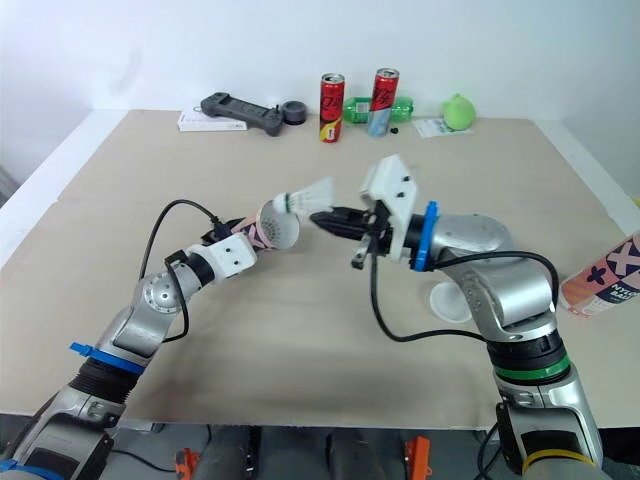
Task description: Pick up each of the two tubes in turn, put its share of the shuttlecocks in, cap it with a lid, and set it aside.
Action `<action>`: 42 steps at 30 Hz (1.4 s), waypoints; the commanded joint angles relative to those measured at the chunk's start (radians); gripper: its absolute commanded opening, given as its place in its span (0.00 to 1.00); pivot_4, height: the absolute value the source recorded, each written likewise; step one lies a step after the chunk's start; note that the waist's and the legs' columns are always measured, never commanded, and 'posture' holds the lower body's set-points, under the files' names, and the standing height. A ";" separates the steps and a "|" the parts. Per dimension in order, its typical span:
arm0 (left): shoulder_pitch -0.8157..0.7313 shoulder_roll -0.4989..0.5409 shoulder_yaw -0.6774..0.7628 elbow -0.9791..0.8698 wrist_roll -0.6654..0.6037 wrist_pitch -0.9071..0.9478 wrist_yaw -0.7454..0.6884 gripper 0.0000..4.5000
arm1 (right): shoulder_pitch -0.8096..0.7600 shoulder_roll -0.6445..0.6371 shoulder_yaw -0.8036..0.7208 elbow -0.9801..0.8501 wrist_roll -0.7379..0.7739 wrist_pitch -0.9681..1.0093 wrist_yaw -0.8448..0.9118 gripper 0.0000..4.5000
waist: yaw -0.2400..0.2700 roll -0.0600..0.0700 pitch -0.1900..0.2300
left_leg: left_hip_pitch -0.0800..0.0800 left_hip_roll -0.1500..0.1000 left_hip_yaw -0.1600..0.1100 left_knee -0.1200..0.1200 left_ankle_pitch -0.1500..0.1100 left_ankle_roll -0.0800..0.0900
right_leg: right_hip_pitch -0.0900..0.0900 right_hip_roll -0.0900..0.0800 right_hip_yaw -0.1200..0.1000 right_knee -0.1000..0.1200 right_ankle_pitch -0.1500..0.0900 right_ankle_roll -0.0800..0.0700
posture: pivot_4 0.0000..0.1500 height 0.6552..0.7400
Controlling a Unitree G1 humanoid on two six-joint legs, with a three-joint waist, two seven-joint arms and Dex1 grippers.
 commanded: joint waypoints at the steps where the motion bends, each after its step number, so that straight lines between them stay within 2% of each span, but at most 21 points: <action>1: -0.021 0.002 0.016 -0.022 -0.008 -0.011 0.014 0.54 | -0.041 0.018 0.075 -0.016 -0.089 -0.031 -0.007 0.01 | 0.000 0.000 0.000 | 0.000 0.000 0.000 0.000 0.000 0.000 | 0.000 0.000 0.000 0.000 0.000 0.000 | 1.00 1.00; 5: -0.016 -0.003 0.017 -0.028 -0.003 -0.010 0.015 0.54 | -0.087 0.050 0.197 0.086 -0.270 -0.132 -0.020 0.01 | 0.000 0.000 0.000 | 0.000 0.000 0.001 0.000 0.000 0.000 | -0.001 0.000 0.000 0.000 0.001 0.001 | 1.00 1.00; 15: -0.004 -0.002 0.022 -0.043 0.000 -0.007 0.020 0.54 | -0.135 0.112 0.168 0.136 -0.287 -0.162 0.016 0.01 | 0.002 0.000 0.000 | -0.001 0.000 0.000 -0.001 0.000 -0.001 | -0.001 0.000 0.000 0.000 0.001 -0.003 | 1.00 1.00; 18: -0.005 -0.006 0.019 -0.044 0.001 -0.006 0.021 0.54 | -0.150 0.132 0.132 0.109 -0.218 -0.117 0.040 0.21 | 0.002 0.000 0.000 | -0.001 0.000 0.000 -0.001 0.000 0.000 | -0.001 0.000 0.000 0.000 0.001 -0.002 | 1.00 1.00; 23: -0.011 -0.005 0.022 -0.040 -0.001 -0.005 0.021 0.54 | -0.203 0.108 0.042 0.098 -0.122 -0.050 0.100 0.78 | 0.002 0.000 0.000 | -0.001 0.000 0.000 -0.001 0.000 0.000 | -0.001 0.000 0.000 0.000 0.001 -0.003 | 1.00 1.00; 24: -0.009 -0.004 0.023 -0.042 -0.001 -0.006 0.020 0.54 | -0.227 0.089 0.028 0.123 -0.112 -0.047 0.128 0.87 | 0.002 0.000 0.000 | -0.001 0.000 0.000 -0.001 0.000 0.000 | -0.001 0.000 0.000 0.000 0.001 -0.003 | 1.00 1.00; 25: -0.008 -0.003 0.024 -0.044 -0.002 -0.006 0.020 0.54 | -0.251 0.073 0.029 0.158 -0.120 -0.058 0.151 0.87 | 0.002 0.000 0.000 | -0.001 0.000 0.000 -0.001 0.000 0.000 | -0.001 0.000 0.000 0.000 0.001 -0.003 | 1.00 1.00; 27: -0.010 -0.003 0.022 -0.039 -0.002 -0.008 0.020 0.54 | -0.285 0.054 0.064 0.223 -0.160 -0.097 0.193 0.77 | 0.002 0.000 0.000 | -0.001 0.000 0.000 -0.001 0.000 0.000 | -0.001 0.000 0.000 0.000 0.001 -0.003 | 1.00 1.00; 34: -0.030 -0.011 0.016 -0.033 0.001 -0.006 0.018 0.54 | -0.405 0.142 0.295 0.512 -0.403 -0.323 0.283 0.01 | -0.003 0.000 0.000 | 0.000 0.001 0.002 -0.001 0.000 0.000 | -0.004 0.001 0.000 0.000 0.001 -0.003 | 1.00 1.00; 42: -0.009 -0.014 0.020 -0.068 0.007 0.009 0.021 0.54 | -0.495 0.287 0.421 0.755 -0.612 -0.554 0.266 0.01 | 0.002 0.000 0.000 | -0.005 0.000 0.001 -0.001 0.000 0.000 | -0.007 0.001 0.000 0.001 0.003 -0.006 | 1.00 1.00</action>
